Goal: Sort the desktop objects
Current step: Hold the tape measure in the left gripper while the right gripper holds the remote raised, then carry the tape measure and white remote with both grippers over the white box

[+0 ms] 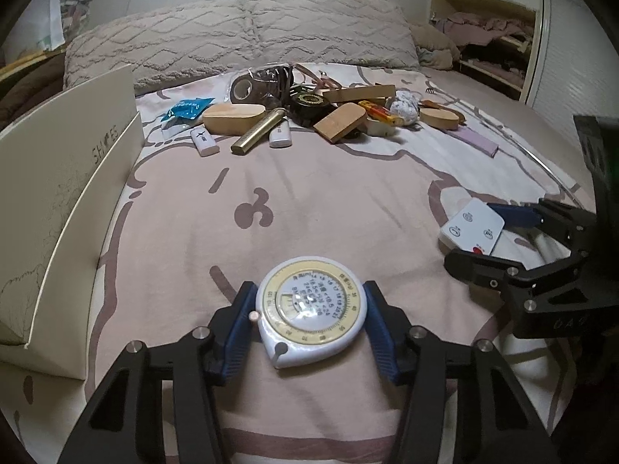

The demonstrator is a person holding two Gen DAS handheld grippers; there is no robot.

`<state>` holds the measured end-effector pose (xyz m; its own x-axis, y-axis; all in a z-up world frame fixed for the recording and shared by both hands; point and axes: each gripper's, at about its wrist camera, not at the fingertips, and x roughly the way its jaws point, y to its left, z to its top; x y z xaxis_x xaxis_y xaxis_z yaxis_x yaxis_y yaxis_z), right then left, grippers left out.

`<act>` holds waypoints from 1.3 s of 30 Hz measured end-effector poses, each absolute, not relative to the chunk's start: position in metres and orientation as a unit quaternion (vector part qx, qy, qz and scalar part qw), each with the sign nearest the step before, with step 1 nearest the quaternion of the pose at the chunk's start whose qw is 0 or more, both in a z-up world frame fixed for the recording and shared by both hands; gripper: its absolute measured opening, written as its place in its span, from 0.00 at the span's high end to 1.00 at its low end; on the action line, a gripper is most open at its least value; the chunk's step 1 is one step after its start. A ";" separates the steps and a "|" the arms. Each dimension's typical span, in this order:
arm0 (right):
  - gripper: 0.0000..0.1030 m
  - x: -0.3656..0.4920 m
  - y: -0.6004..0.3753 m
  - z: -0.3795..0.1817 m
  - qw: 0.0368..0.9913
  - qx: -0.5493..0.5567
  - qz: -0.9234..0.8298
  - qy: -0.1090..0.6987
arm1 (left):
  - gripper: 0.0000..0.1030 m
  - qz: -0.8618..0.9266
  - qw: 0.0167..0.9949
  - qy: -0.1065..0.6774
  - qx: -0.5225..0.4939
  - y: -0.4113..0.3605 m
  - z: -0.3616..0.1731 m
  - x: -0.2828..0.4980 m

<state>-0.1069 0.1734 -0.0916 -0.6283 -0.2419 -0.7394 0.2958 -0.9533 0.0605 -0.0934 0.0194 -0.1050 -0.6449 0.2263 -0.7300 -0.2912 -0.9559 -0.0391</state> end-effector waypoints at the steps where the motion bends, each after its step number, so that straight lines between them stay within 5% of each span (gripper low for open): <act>1: 0.16 -0.106 0.174 -0.091 0.147 0.403 -0.902 0.034 | 0.47 0.906 0.142 0.042 -0.396 0.020 -0.105 -0.093; 19: 0.16 -0.105 0.183 -0.075 0.146 0.392 -0.908 0.009 | 0.47 0.918 0.146 0.046 -0.366 0.026 -0.074 -0.099; 39: 0.16 -0.148 0.199 0.014 0.103 0.314 -0.944 -0.007 | 0.47 0.947 0.115 0.020 -0.298 0.022 0.015 -0.158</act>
<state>-0.1476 0.1986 0.0138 -0.7810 -0.1988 -0.5920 0.1901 -0.9787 0.0779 -0.1584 0.0221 0.0153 -0.7956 0.2054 -0.5700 -0.2294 -0.9729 -0.0303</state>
